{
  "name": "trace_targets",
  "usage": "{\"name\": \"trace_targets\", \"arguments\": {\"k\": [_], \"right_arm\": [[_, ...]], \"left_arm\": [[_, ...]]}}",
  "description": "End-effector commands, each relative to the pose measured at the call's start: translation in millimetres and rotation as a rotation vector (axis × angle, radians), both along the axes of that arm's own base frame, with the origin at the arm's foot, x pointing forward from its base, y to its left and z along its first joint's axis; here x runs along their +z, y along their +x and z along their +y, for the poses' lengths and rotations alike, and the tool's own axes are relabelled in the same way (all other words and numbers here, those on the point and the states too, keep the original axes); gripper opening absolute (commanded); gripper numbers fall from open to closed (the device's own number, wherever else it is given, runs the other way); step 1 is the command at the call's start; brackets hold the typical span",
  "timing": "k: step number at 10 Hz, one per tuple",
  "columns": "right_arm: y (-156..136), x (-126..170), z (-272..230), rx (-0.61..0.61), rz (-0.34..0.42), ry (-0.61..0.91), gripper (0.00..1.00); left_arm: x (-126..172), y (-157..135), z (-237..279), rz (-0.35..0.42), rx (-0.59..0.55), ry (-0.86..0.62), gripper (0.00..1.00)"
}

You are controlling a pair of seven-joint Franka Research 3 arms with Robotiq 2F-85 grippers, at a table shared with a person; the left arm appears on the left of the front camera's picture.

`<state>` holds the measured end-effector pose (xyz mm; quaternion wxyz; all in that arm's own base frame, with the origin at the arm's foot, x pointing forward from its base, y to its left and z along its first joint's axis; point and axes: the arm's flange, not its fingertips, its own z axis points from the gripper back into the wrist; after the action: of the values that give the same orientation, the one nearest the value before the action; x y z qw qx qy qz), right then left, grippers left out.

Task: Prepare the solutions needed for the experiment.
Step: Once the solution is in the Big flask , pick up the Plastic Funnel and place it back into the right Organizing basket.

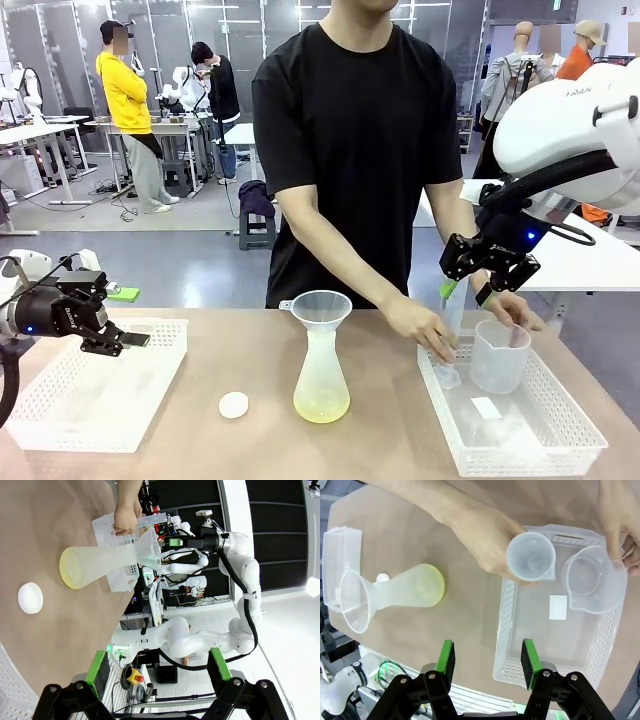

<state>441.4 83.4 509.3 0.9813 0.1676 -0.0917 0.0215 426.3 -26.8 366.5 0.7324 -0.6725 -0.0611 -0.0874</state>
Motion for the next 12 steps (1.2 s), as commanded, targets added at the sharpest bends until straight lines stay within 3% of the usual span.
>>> {"name": "trace_targets", "arguments": {"k": [1, 2, 7, 9, 12], "right_arm": [[0, 0, 0, 0.000, 0.000, -0.001, 0.67], [-6, 13, 22, 0.036, -0.031, 0.003, 0.67], [6, 53, 120, 0.054, 0.061, -0.101, 0.67], [14, 57, 152, 0.071, 0.083, -0.126, 0.67], [25, 57, 178, -0.018, 0.069, -0.151, 0.67]], "left_arm": [[3, 1, 0, 0.007, 0.004, 0.003, 1.00], [3, 1, 0, 0.007, 0.004, 0.003, 1.00], [3, 1, 0, 0.007, 0.004, 0.003, 1.00], [3, 1, 0, 0.007, 0.004, 0.003, 1.00], [3, 1, 0, 0.007, 0.004, 0.003, 1.00]]}}
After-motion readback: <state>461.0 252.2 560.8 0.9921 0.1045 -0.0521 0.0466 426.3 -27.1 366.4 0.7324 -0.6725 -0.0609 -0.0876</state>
